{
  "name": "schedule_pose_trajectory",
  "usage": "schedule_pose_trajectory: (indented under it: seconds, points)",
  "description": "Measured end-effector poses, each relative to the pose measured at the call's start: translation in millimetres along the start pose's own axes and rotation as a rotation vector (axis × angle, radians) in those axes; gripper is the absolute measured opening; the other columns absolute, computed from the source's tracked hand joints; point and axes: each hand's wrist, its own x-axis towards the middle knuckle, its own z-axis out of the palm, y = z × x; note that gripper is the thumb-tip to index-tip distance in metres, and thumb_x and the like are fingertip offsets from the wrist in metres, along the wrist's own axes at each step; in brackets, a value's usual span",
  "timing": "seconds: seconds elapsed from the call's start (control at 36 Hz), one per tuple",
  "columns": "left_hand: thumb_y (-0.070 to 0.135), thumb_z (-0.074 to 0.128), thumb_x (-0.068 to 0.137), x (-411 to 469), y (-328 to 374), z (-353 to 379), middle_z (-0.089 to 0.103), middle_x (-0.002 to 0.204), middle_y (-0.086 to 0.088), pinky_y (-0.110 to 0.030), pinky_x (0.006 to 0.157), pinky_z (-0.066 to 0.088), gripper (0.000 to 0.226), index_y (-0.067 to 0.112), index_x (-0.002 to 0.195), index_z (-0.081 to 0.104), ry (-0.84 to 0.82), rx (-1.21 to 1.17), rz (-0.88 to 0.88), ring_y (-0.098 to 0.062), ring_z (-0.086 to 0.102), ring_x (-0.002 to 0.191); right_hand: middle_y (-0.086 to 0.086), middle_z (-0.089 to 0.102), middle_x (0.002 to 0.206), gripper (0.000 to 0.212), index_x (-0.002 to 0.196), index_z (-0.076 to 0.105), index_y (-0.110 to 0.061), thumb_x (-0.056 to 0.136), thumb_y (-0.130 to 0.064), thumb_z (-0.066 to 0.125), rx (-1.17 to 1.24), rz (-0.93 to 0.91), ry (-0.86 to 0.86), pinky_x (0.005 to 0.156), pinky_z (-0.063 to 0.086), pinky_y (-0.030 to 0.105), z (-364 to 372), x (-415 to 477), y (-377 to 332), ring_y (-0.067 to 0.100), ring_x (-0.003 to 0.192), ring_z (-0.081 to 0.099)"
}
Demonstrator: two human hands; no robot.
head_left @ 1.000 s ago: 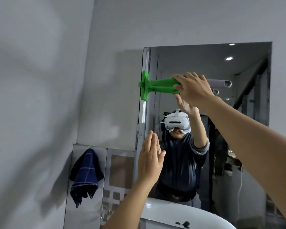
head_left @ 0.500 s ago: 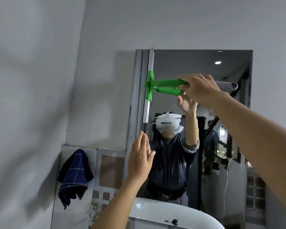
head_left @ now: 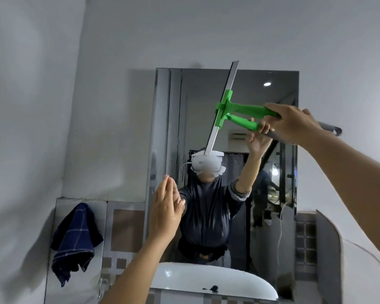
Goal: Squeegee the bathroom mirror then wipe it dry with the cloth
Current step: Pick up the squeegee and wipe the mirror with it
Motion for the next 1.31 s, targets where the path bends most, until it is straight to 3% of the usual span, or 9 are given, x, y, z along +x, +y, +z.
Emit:
schedule_pose_trajectory:
  seconds: [0.19,0.44,0.61,0.72,0.83,0.94,1.11,1.25,1.31]
  points:
    - [0.02,0.068,0.081,1.7,-0.5,1.5,0.031,0.148,-0.009,-0.027,0.101,0.034,0.068,0.004,0.138,0.035,-0.017,-0.012,-0.029,-0.019,0.03,0.132,0.004,0.056,0.091,0.031,0.125,0.049,-0.027,0.097,-0.022,0.037,0.019,0.108,0.015,0.089,0.029,0.04,-14.9,-25.6,38.5,0.029,0.096,0.049]
    - [0.019,0.066,0.083,0.7,10.6,-4.9,0.029,0.149,-0.011,-0.024,0.099,0.025,0.068,0.005,0.14,0.031,-0.029,-0.001,-0.066,-0.026,0.03,0.136,0.004,0.056,0.087,0.027,0.121,0.05,-0.027,0.097,-0.027,0.038,0.146,0.224,0.036,0.084,0.037,0.043,3.5,-59.7,52.5,0.027,0.084,0.047]
    - [0.02,0.063,0.085,-1.4,13.3,-9.7,0.022,0.152,-0.006,-0.028,0.099,0.033,0.069,0.007,0.142,0.027,-0.043,-0.068,-0.078,-0.022,0.028,0.136,0.006,0.057,0.08,0.018,0.11,0.051,-0.026,0.095,-0.027,0.041,0.234,0.273,0.067,0.07,0.04,0.038,19.4,-75.5,56.1,0.032,0.075,0.053]
    - [0.019,0.063,0.085,-1.1,13.5,-11.4,0.021,0.152,-0.006,-0.034,0.098,0.038,0.07,0.006,0.142,0.026,-0.06,-0.094,-0.077,-0.023,0.027,0.136,0.007,0.058,0.087,0.023,0.116,0.049,-0.029,0.095,-0.027,0.041,0.332,0.339,0.103,0.059,0.039,0.034,36.1,-87.1,49.9,0.03,0.071,0.054]
    - [0.019,0.063,0.085,0.5,6.0,-11.4,0.019,0.153,-0.008,-0.04,0.102,0.037,0.069,0.005,0.142,0.026,-0.096,-0.079,-0.036,-0.025,0.024,0.137,0.006,0.06,0.094,0.032,0.126,0.047,-0.029,0.095,-0.028,0.041,0.463,0.414,0.182,0.065,0.042,0.034,59.6,-98.1,34.0,0.027,0.077,0.055]
    - [0.021,0.065,0.085,0.5,-2.0,-14.1,0.02,0.152,-0.008,-0.04,0.101,0.039,0.072,0.004,0.142,0.025,-0.127,-0.046,0.024,-0.026,0.024,0.136,0.007,0.063,0.095,0.022,0.115,0.051,-0.022,0.095,-0.021,0.042,0.622,0.477,0.256,0.075,0.05,0.043,80.7,-109.5,11.0,0.03,0.086,0.06]
    - [0.026,0.061,0.087,0.4,-16.1,-22.2,0.015,0.154,-0.005,-0.039,0.098,0.044,0.074,0.007,0.144,0.018,-0.191,0.001,0.136,-0.02,0.019,0.139,-0.005,0.056,0.071,0.026,0.123,0.049,-0.013,0.097,-0.016,0.042,0.8,0.581,0.339,0.058,0.043,0.025,105.7,-118.3,-27.0,0.013,0.065,0.056]
    - [0.027,0.059,0.088,0.6,-29.5,-28.0,0.006,0.154,-0.001,-0.035,0.109,0.027,0.077,0.008,0.145,0.012,-0.243,0.039,0.22,-0.015,0.008,0.141,-0.002,0.056,0.072,0.014,0.107,0.048,-0.006,0.099,-0.014,0.04,0.928,0.633,0.392,0.039,0.038,0.008,119.0,-122.7,-65.3,0.009,0.056,0.057]
    - [0.029,0.057,0.089,0.1,-32.3,-30.9,0.0,0.155,0.001,-0.031,0.11,0.019,0.078,0.01,0.146,0.007,-0.274,0.061,0.243,-0.012,0.0,0.141,0.0,0.053,0.07,0.01,0.105,0.046,-0.007,0.099,-0.009,0.039,0.989,0.647,0.408,0.036,0.036,0.006,120.8,-123.3,-84.6,-0.003,0.047,0.056]
